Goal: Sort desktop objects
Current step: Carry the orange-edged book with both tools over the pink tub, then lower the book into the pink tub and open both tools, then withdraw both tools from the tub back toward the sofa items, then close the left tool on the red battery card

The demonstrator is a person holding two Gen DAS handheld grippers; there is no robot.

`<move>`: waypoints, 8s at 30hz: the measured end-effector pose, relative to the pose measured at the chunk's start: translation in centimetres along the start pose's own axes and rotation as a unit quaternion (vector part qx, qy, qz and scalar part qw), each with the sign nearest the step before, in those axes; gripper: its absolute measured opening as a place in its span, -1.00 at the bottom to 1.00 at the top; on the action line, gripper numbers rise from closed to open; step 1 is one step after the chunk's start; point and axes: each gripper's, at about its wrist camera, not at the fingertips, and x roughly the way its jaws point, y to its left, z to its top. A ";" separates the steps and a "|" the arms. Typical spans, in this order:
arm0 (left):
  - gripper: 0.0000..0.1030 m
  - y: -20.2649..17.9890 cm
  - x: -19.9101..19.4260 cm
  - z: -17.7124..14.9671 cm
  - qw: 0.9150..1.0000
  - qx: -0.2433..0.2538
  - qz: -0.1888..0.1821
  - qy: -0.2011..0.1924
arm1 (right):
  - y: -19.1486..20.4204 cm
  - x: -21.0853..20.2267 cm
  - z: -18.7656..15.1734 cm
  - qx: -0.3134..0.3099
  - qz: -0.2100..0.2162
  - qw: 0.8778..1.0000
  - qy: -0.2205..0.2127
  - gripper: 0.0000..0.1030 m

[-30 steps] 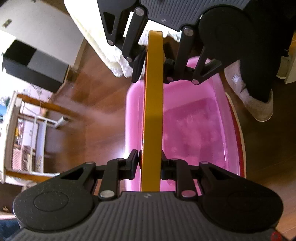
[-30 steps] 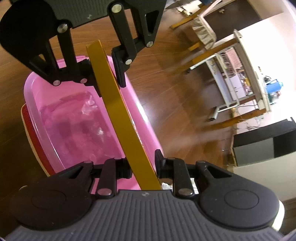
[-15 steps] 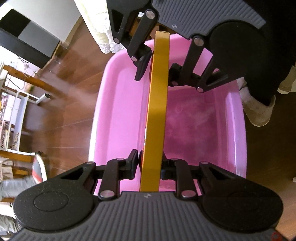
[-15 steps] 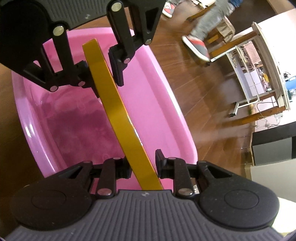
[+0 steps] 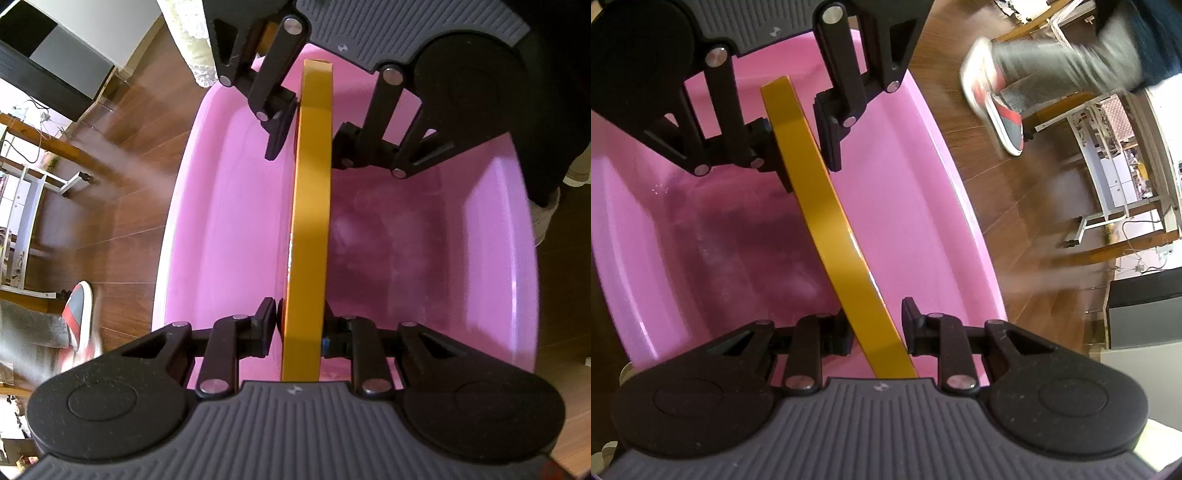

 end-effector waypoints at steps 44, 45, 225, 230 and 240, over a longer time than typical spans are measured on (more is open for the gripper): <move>-0.09 0.8 -1.5 -1.4 0.998 -0.028 0.057 0.010 | 0.1 -0.8 -0.9 0.013 -0.087 0.996 -0.015 0.04; -0.07 0.8 -1.6 -1.4 0.998 -0.031 0.060 0.007 | 0.0 -0.8 -0.9 0.016 -0.089 0.996 -0.016 0.04; 0.83 -7.5 -13.7 46.6 0.934 0.157 -0.044 -0.317 | -0.9 -32.1 -48.2 0.863 -0.307 0.393 -0.084 0.74; 0.63 -8.7 -12.3 49.0 0.932 0.185 -0.032 -0.309 | -0.8 -31.4 -48.9 0.872 -0.291 0.380 -0.105 0.73; 0.19 -11.0 -8.7 51.7 0.934 0.217 0.014 -0.285 | -0.6 -31.0 -50.4 0.882 -0.295 0.351 -0.111 0.69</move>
